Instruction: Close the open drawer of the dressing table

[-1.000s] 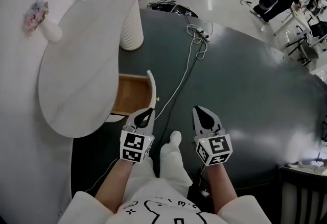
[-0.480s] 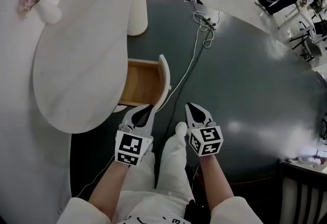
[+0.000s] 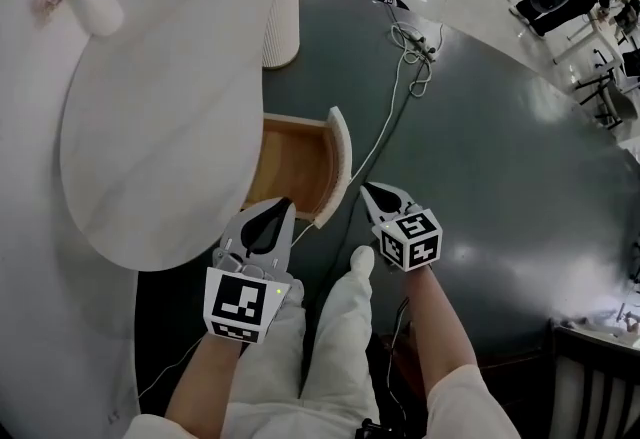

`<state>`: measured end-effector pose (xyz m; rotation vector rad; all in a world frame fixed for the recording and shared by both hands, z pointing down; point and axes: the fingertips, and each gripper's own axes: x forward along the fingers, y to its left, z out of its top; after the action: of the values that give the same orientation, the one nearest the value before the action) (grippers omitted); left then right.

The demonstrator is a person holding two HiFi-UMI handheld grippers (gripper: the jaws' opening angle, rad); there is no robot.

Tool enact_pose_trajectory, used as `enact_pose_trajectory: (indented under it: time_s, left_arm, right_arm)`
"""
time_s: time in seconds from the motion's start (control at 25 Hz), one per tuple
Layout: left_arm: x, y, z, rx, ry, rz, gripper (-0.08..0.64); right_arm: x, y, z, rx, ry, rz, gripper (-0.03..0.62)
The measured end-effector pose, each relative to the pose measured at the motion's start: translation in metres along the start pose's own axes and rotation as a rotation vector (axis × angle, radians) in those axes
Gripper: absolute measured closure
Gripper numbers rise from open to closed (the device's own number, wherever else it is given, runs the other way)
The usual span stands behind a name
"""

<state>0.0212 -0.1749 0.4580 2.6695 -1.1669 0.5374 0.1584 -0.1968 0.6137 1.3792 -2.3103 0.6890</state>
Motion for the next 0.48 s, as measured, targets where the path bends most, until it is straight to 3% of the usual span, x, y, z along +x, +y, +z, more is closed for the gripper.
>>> enact_pose_trajectory:
  time_s: [0.28, 0.48]
  left_arm:
    - [-0.010, 0.023, 0.006, 0.007, -0.017, 0.039, 0.541]
    - [-0.011, 0.037, 0.011, -0.014, -0.019, 0.067, 0.541]
  right_arm:
    - [0.026, -0.001, -0.006, -0.033, 0.051, 0.133, 0.595]
    - [0.041, 0.003, -0.004, -0.073, 0.087, 0.152, 0.597]
